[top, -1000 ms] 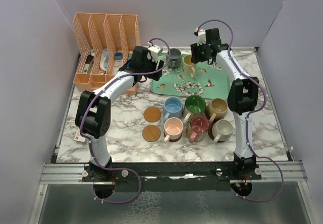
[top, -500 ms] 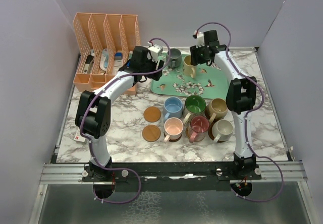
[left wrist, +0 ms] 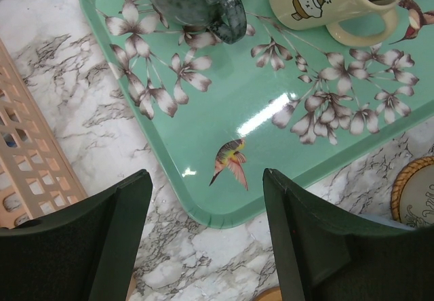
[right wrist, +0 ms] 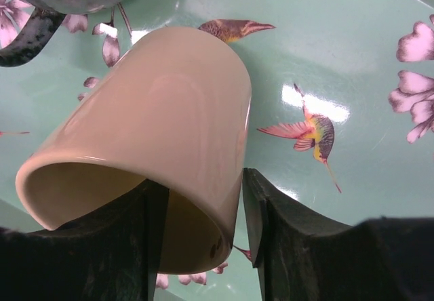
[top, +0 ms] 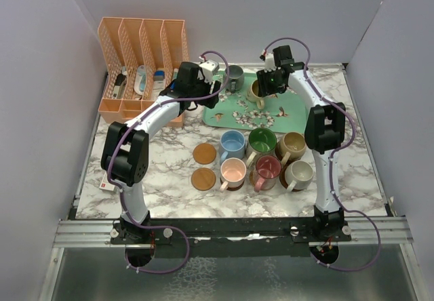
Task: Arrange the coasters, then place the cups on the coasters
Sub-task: Move the cup to the tray.
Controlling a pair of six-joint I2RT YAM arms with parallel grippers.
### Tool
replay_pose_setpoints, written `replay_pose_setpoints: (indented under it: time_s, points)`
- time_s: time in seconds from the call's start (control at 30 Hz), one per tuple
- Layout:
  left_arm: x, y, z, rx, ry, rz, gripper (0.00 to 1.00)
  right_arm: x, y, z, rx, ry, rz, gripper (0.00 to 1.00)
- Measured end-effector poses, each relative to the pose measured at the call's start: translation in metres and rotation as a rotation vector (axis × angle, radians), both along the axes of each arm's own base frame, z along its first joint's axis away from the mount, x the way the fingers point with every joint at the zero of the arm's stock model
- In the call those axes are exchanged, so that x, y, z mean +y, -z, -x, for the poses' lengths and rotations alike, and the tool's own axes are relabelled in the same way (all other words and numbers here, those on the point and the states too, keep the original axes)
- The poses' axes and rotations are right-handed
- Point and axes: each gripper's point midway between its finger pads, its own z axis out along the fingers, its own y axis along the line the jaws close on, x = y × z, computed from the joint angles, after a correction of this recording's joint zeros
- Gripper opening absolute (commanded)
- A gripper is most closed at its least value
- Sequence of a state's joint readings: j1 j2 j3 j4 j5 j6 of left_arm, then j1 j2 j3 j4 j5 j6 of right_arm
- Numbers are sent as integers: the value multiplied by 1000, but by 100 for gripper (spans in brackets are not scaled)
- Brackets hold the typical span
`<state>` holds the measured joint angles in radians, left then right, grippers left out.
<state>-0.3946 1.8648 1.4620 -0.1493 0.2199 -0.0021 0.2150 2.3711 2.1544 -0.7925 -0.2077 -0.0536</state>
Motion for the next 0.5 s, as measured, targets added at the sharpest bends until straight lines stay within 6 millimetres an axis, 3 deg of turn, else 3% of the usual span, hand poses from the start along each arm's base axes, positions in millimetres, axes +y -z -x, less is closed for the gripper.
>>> replay_pose_setpoints:
  time_s: [0.5]
  points:
    - [-2,3,3,8,14,6,70,-2,-4,10,19,3,2,20]
